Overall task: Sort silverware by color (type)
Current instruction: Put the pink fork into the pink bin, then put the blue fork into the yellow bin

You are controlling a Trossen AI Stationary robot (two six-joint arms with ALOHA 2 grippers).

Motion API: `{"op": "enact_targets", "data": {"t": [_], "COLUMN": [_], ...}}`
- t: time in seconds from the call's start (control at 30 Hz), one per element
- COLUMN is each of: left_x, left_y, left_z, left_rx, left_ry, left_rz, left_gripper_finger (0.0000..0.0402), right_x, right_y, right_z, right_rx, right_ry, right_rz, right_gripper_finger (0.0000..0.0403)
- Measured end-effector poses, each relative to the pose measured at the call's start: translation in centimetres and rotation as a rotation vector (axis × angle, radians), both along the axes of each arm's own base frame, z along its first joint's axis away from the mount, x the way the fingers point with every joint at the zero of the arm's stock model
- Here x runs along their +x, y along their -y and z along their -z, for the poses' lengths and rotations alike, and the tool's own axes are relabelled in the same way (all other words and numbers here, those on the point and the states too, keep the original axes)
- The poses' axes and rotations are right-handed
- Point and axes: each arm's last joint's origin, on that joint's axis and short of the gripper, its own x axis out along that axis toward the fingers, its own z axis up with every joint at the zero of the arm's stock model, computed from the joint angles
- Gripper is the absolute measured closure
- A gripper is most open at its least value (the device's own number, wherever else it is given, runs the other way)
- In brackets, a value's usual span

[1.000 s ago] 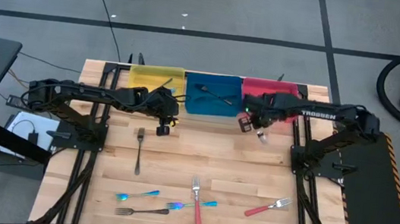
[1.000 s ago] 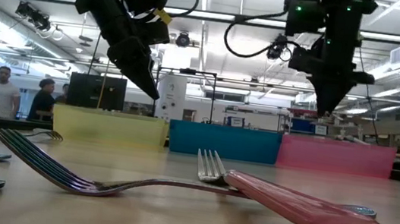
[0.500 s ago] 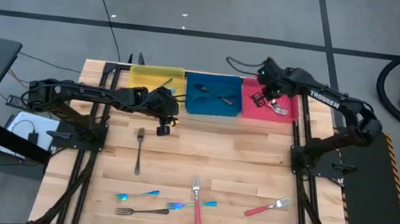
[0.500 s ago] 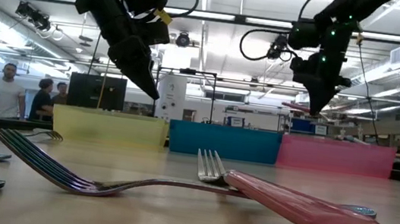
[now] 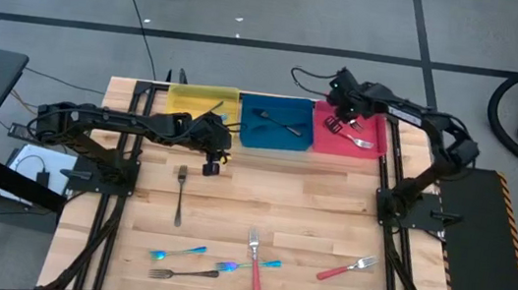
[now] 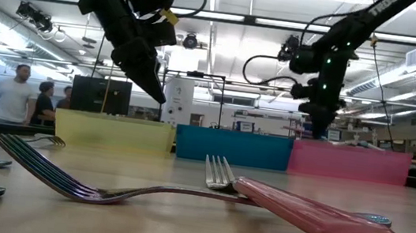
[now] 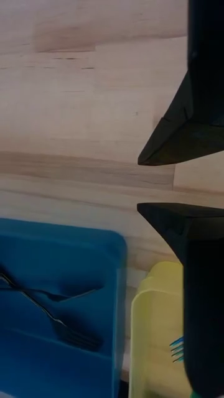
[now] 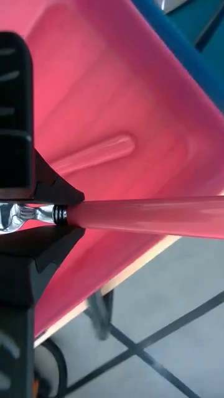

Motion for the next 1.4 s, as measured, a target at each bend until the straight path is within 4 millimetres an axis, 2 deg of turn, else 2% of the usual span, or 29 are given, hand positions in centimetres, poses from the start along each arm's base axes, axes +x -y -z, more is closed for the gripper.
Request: {"op": "enact_targets", "data": {"t": [0.13, 0.43, 0.67, 1.23, 1.4], "left_x": [0.0, -0.1, -0.3, -0.4, -0.3], "left_y": [-0.2, -1.8, -2.3, -2.2, -2.0], "left_z": [0.0, -0.4, -0.4, -0.3, -0.3], "left_rx": [0.027, 0.033, 0.031, 0.029, 0.015], "left_ry": [-0.006, 0.056, 0.046, 0.04, 0.045], "left_rz": [0.021, -0.048, -0.066, -0.062, -0.072], "left_gripper_finger": [0.0294, 0.0294, 0.0294, 0.0294, 0.0294], "right_x": [0.8, 1.1, 1.4, 2.4, 3.4], "right_y": [0.5, 0.7, 1.0, 0.2, -0.3], "right_z": [1.5, 4.7, 6.6, 6.3, 4.9], "right_rx": [0.033, 0.187, 0.232, 0.129, 0.06], "right_ry": [-0.024, -0.095, -0.149, -0.257, -0.339], "right_rz": [-0.051, -0.069, -0.088, -0.119, -0.108], "right_gripper_finger": [0.0356, 0.034, 0.0337, 0.0283, 0.0272]}}
